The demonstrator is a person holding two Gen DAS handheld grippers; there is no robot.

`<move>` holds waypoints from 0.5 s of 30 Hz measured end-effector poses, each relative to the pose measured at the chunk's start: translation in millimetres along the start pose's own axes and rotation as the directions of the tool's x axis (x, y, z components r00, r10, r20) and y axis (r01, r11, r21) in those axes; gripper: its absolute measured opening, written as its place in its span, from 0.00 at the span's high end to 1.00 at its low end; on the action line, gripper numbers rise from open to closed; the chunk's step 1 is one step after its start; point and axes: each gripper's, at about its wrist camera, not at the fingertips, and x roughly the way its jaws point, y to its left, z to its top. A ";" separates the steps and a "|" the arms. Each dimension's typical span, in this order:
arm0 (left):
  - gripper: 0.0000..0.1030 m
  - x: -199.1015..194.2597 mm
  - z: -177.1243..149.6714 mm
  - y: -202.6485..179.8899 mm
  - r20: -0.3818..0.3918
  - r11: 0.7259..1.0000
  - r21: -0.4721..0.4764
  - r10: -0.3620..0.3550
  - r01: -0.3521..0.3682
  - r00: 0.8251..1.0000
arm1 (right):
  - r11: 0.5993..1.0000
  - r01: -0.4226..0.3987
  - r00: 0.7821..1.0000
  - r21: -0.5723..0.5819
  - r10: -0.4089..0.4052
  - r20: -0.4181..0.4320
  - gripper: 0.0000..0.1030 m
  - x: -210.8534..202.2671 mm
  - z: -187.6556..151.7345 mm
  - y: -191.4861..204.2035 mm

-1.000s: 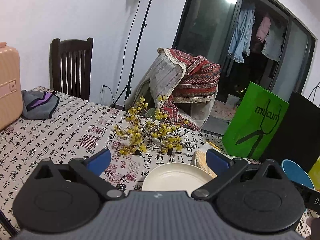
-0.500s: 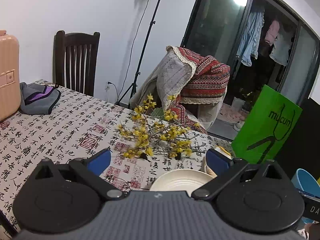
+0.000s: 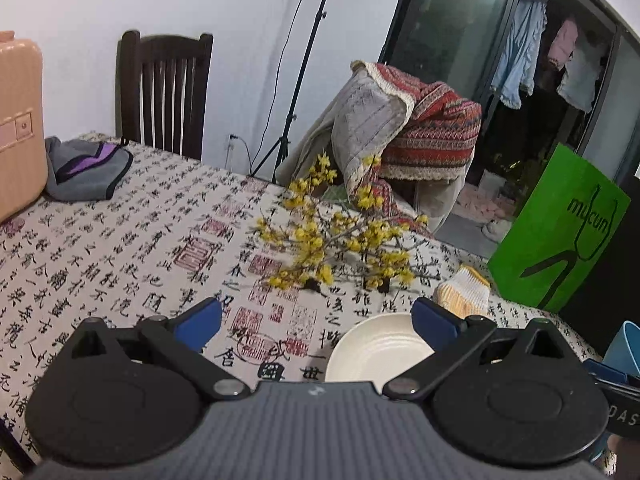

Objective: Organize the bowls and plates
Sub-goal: 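Lower the left gripper to the cream plate rim while the right lowers beside it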

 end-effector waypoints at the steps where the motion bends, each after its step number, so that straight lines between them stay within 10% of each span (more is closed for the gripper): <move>1: 0.00 2.2 -0.6 0.5 -0.010 1.000 -0.002 0.004 -0.004 1.000 | 1.000 -0.003 1.000 -0.006 0.003 -0.008 0.09 2.2 -0.1 0.7; 15: 0.06 36.7 -16.3 2.2 -0.158 0.999 -0.009 0.031 -0.033 0.987 | 0.990 0.008 0.982 -0.138 -0.033 -0.184 0.54 50.2 7.6 14.0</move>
